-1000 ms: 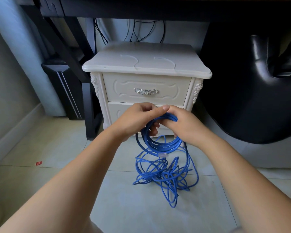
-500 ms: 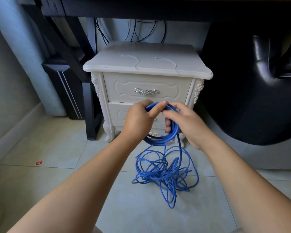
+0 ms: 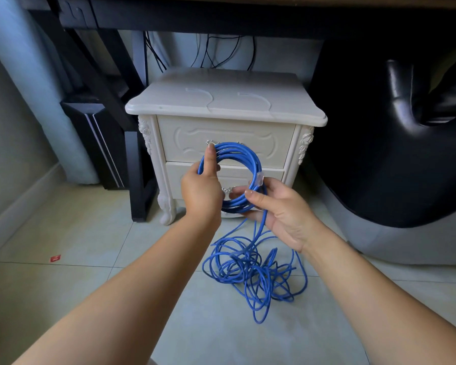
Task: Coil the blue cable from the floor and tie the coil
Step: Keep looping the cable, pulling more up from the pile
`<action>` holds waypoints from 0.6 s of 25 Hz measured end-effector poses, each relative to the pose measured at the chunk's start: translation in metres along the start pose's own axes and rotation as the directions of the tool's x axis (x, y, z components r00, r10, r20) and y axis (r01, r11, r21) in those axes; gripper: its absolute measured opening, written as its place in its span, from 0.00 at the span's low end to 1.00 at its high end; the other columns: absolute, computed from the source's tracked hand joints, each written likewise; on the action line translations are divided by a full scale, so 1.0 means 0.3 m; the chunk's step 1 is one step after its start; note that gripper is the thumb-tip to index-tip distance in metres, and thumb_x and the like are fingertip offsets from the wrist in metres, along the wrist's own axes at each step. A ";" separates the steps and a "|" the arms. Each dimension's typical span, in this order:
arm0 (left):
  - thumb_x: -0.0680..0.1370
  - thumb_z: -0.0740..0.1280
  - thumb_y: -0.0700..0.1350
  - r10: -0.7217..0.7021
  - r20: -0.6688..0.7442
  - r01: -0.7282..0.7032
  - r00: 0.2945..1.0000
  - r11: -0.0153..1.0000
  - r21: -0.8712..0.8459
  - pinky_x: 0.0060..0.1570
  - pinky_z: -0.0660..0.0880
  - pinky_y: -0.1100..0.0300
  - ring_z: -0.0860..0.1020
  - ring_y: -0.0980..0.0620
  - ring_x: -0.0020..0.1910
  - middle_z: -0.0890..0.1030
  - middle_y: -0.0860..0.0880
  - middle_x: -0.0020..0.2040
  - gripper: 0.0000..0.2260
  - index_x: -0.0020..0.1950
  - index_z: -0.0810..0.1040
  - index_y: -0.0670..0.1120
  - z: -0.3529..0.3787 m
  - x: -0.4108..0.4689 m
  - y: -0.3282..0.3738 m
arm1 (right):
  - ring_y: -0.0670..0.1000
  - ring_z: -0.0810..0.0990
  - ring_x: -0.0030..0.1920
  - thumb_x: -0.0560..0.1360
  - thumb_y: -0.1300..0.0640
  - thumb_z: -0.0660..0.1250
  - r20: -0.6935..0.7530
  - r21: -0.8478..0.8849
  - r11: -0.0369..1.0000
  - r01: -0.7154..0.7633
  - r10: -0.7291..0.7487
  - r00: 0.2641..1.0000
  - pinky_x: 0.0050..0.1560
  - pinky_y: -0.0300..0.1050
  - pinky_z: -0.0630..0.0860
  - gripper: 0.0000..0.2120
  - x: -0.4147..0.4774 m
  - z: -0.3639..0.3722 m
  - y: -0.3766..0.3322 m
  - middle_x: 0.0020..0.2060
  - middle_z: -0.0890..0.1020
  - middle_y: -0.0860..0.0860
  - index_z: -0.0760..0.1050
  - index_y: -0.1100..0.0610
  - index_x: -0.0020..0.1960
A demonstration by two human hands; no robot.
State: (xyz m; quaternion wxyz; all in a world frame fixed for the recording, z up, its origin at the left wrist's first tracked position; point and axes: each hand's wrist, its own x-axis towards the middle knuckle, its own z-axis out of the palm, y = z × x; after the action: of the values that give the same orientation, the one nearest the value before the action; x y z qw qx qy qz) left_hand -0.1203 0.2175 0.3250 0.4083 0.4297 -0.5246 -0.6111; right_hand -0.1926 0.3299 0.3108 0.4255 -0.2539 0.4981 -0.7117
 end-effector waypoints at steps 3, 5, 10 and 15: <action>0.79 0.60 0.63 -0.039 0.026 0.041 0.999 0.998 -0.049 0.30 0.66 0.61 0.65 0.52 0.26 0.67 0.50 0.28 0.22 0.37 0.74 0.47 0.003 -0.019 -0.006 | 0.56 0.85 0.47 0.72 0.64 0.68 -0.025 0.034 0.999 0.021 -0.020 0.999 0.50 0.51 0.82 0.11 0.003 0.003 -0.004 0.44 0.84 0.58 0.73 0.62 0.53; 0.80 0.59 0.63 -0.043 0.032 0.044 0.999 0.998 -0.043 0.30 0.67 0.60 0.67 0.54 0.25 0.68 0.51 0.29 0.21 0.38 0.74 0.47 -0.003 -0.024 -0.009 | 0.55 0.84 0.45 0.72 0.64 0.68 -0.049 0.015 1.000 0.013 -0.012 0.999 0.49 0.50 0.82 0.09 0.007 0.005 -0.001 0.42 0.83 0.56 0.74 0.61 0.52; 0.80 0.59 0.62 -0.121 0.085 0.125 0.989 0.991 -0.040 0.27 0.67 0.62 0.66 0.54 0.24 0.67 0.51 0.27 0.21 0.40 0.75 0.46 -0.010 -0.010 -0.010 | 0.56 0.84 0.47 0.69 0.61 0.70 0.028 0.078 0.996 -0.033 0.031 0.999 0.57 0.54 0.80 0.12 0.012 0.002 -0.003 0.41 0.83 0.54 0.74 0.59 0.51; 0.80 0.60 0.61 -0.241 0.237 0.263 0.941 0.963 -0.064 0.32 0.66 0.59 0.65 0.52 0.25 0.66 0.51 0.28 0.21 0.39 0.75 0.45 -0.008 0.014 -0.036 | 0.59 0.83 0.52 0.64 0.59 0.76 0.168 0.137 0.986 -0.100 0.077 0.983 0.56 0.52 0.80 0.20 0.012 -0.018 -0.020 0.48 0.83 0.59 0.78 0.61 0.54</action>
State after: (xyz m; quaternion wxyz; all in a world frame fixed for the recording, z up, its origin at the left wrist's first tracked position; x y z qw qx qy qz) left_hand -0.1197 0.2142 0.3135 0.2839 0.4011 -0.4789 -0.7275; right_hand -0.2007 0.3303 0.3140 0.5133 -0.2571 0.4196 -0.7031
